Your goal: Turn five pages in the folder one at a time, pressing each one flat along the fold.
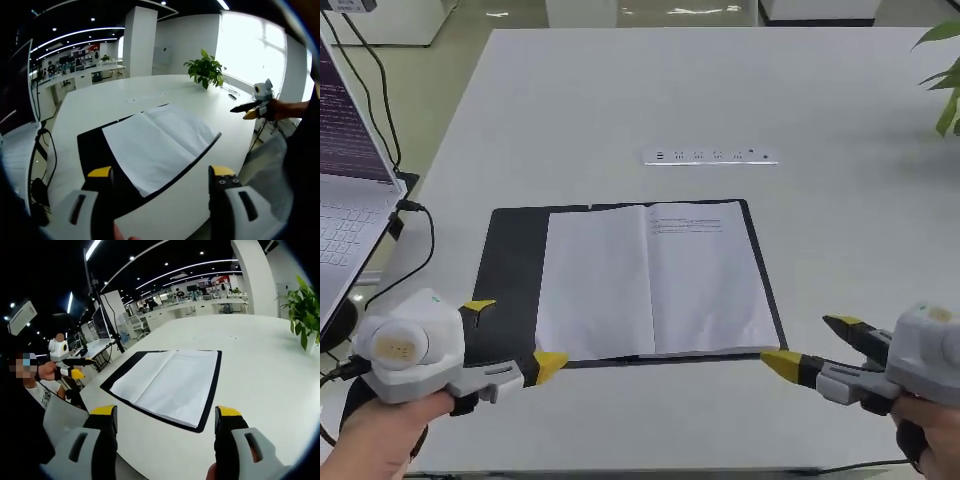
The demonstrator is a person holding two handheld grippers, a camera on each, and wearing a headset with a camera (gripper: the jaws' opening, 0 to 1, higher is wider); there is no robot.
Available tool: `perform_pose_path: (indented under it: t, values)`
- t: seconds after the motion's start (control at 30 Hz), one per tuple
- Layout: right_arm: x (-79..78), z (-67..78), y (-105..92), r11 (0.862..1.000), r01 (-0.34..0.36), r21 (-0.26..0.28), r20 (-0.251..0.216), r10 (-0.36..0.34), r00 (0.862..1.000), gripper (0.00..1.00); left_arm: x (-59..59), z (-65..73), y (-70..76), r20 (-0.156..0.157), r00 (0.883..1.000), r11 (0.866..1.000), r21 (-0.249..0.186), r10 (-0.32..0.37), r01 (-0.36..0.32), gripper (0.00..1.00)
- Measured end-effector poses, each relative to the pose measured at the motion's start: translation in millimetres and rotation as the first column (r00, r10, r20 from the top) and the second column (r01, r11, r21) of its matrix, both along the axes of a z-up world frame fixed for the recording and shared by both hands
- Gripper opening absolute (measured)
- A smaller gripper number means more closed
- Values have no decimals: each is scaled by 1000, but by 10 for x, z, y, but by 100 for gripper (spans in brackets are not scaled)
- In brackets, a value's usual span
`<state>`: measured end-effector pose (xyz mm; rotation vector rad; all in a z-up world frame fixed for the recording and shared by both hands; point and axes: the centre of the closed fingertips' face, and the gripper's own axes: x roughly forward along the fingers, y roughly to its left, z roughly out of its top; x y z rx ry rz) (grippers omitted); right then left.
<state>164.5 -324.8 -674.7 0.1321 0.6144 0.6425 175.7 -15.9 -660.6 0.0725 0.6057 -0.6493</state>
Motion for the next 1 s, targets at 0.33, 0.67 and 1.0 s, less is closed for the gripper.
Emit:
perform_pose_path:
  t: [0.33,0.67,1.0]
  values:
    - [0,-12,-47,1000,12,1,-5,-12,1000,78,151,11,-276,4,998,998,0,-61,61,76]
    - [13,-17,-77,1000,21,7,-12,-20,1000,79,240,49,-622,2,993,993,-9,-120,120,75]
    - [8,-59,-99,1000,24,2,-27,-24,999,80,338,-10,-961,-16,983,984,-14,-181,180,76]
